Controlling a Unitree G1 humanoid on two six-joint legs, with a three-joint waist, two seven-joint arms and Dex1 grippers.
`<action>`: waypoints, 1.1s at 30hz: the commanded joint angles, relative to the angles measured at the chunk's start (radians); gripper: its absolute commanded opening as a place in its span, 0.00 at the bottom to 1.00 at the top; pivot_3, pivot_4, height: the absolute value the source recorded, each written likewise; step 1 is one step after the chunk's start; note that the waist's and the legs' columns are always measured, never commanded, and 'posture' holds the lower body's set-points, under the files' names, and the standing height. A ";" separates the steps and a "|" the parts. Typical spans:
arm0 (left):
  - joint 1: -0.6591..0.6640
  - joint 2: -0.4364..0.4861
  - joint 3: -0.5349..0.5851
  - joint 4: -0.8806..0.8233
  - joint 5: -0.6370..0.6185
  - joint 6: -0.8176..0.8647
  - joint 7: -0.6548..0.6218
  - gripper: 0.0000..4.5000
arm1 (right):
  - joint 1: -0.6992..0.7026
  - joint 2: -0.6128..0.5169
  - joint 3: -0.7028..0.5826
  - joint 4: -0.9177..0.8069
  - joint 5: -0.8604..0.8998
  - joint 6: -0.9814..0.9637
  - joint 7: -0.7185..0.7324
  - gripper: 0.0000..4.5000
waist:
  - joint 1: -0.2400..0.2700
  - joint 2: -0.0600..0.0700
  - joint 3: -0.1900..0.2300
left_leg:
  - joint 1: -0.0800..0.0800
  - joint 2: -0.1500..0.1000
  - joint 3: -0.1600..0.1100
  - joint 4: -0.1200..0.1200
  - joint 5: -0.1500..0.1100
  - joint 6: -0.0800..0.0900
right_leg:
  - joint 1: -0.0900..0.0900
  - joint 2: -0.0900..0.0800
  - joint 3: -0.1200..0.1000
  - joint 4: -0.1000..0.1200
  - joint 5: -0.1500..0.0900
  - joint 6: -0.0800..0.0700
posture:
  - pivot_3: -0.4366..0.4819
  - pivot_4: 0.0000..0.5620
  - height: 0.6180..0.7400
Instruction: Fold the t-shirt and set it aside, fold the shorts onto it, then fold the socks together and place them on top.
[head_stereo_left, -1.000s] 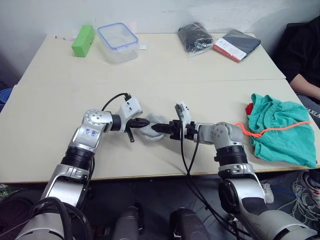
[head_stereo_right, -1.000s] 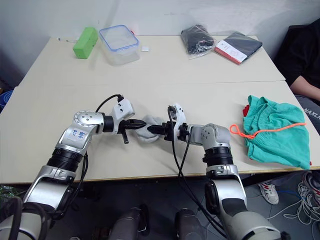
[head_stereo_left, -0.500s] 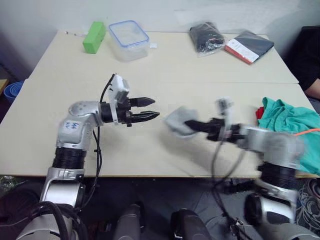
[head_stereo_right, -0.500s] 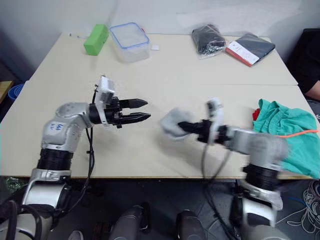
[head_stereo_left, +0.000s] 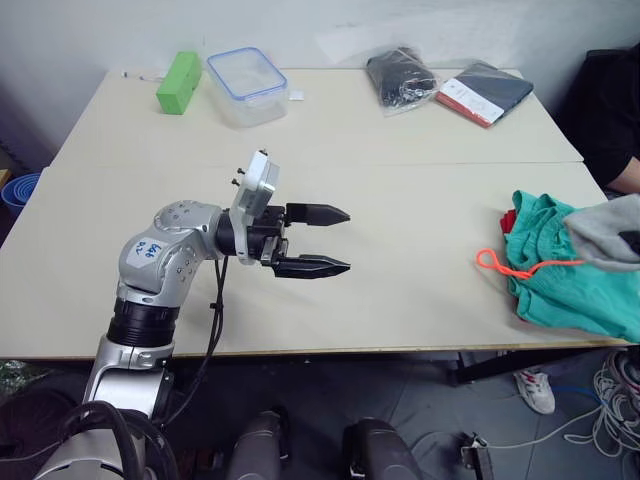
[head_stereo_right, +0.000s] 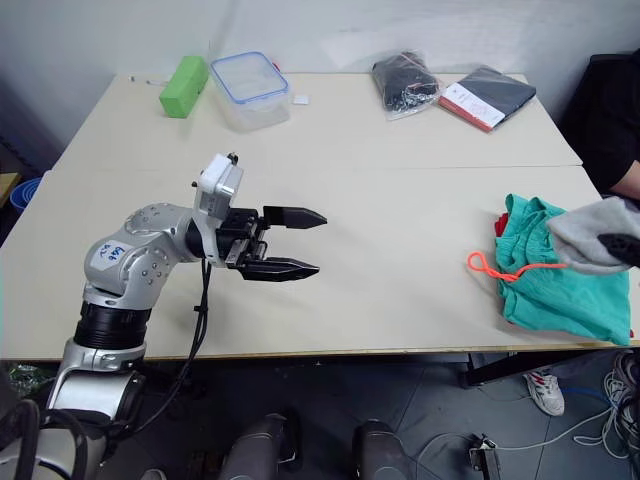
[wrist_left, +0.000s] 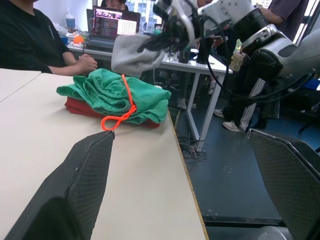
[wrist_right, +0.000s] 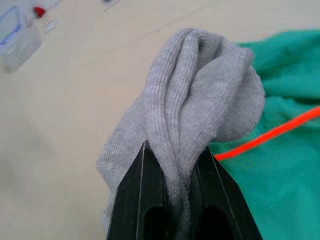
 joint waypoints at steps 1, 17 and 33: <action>-0.007 0.008 -0.001 -0.025 0.009 -0.029 0.015 1.00 | -0.095 0.040 0.075 0.136 -0.091 -0.169 -0.083 0.02 | 0.004 0.003 0.001 | 0.000 0.000 0.000 0.000 0.000 0.000 | 0.000 0.000 0.000 0.000 0.000 0.000 | 0.48 0.27 1.00; -0.028 0.076 0.017 -0.001 0.004 -0.029 0.040 1.00 | 0.014 0.081 0.065 0.173 -0.144 -0.382 -0.157 0.47 | 0.034 0.005 0.002 | -0.007 -0.002 -0.003 0.004 -0.001 0.004 | 0.000 0.000 -0.001 -0.004 0.002 0.006 | 0.48 0.27 1.00; 0.097 0.425 0.112 0.019 -0.086 0.051 -0.265 1.00 | 0.931 -0.186 -0.484 -0.044 -0.256 -0.699 0.768 0.99 | 0.024 0.010 0.004 | -0.003 -0.001 -0.001 -0.002 -0.005 0.004 | 0.002 0.002 0.000 -0.011 0.002 0.006 | 0.48 0.27 1.00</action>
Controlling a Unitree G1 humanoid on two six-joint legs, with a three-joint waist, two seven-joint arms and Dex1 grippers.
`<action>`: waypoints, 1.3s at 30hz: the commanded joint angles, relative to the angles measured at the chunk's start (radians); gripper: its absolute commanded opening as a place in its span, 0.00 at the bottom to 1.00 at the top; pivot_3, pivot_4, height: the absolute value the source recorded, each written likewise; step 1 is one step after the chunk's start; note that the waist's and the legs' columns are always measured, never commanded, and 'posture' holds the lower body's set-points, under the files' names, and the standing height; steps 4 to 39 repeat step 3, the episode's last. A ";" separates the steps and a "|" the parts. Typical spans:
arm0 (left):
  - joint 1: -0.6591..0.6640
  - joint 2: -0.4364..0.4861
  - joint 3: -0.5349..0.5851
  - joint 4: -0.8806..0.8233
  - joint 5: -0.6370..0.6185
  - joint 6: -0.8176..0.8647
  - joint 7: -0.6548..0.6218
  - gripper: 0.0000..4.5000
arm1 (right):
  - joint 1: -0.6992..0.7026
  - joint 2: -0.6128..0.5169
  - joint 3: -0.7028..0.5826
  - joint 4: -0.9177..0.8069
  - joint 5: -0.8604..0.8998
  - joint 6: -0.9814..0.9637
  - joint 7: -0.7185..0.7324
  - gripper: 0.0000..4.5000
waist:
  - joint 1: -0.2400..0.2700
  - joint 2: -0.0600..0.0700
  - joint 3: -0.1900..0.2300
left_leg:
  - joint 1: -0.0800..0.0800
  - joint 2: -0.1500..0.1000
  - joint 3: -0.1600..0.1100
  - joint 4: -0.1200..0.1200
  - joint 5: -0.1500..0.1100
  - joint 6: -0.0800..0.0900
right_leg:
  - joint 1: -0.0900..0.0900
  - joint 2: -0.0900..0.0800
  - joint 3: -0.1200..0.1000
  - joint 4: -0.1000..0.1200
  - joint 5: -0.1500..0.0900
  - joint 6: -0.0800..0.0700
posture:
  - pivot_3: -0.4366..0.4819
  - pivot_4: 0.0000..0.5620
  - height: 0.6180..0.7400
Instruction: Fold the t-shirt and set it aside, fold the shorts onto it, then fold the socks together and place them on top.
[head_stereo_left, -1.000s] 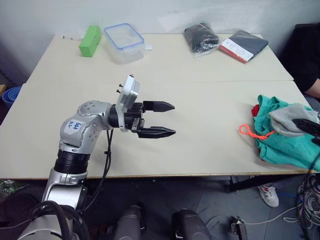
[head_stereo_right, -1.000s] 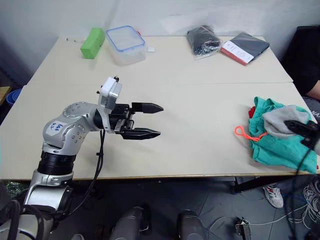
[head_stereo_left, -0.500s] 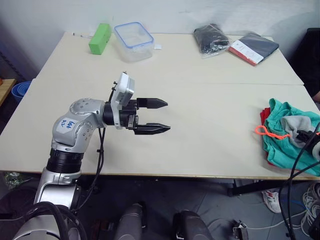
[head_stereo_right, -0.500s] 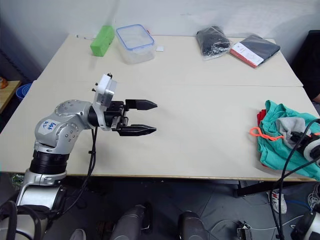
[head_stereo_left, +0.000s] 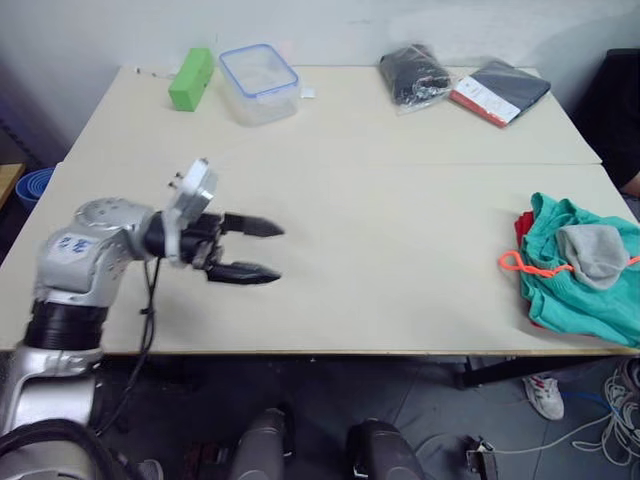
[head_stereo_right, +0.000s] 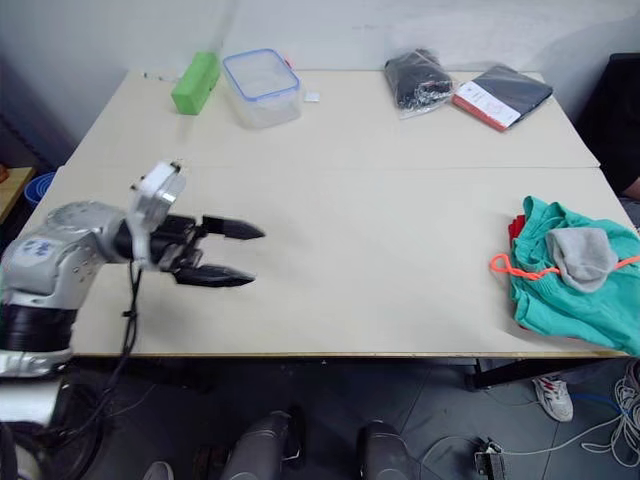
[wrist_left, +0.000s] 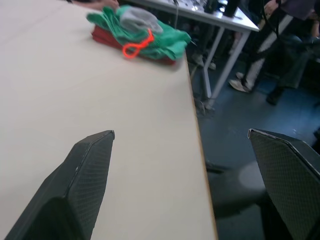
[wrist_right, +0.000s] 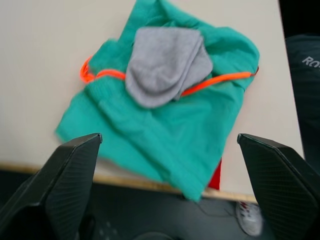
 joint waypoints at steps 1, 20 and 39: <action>0.019 0.045 0.086 -0.012 -0.051 0.003 -0.038 1.00 | 0.049 -0.020 -0.089 0.060 -0.034 -0.105 0.125 0.99 | 0.000 -0.001 0.000 | 0.000 0.000 0.000 0.000 -0.001 0.001 | 0.000 -0.001 0.000 0.000 0.000 0.000 | 0.48 0.27 1.00; 0.022 0.050 0.117 0.033 -0.044 -0.008 -0.020 1.00 | 0.040 -0.031 -0.112 0.089 -0.026 -0.101 0.139 0.99 | 0.000 -0.001 0.000 | 0.000 0.000 0.000 0.000 -0.003 0.003 | 0.001 -0.002 0.000 -0.001 0.001 0.000 | 0.48 0.27 1.00; 0.022 0.050 0.117 0.033 -0.044 -0.008 -0.020 1.00 | 0.040 -0.031 -0.112 0.089 -0.026 -0.101 0.139 0.99 | 0.000 -0.001 0.000 | 0.000 0.000 0.000 0.000 -0.003 0.003 | 0.001 -0.002 0.000 -0.001 0.001 0.000 | 0.48 0.27 1.00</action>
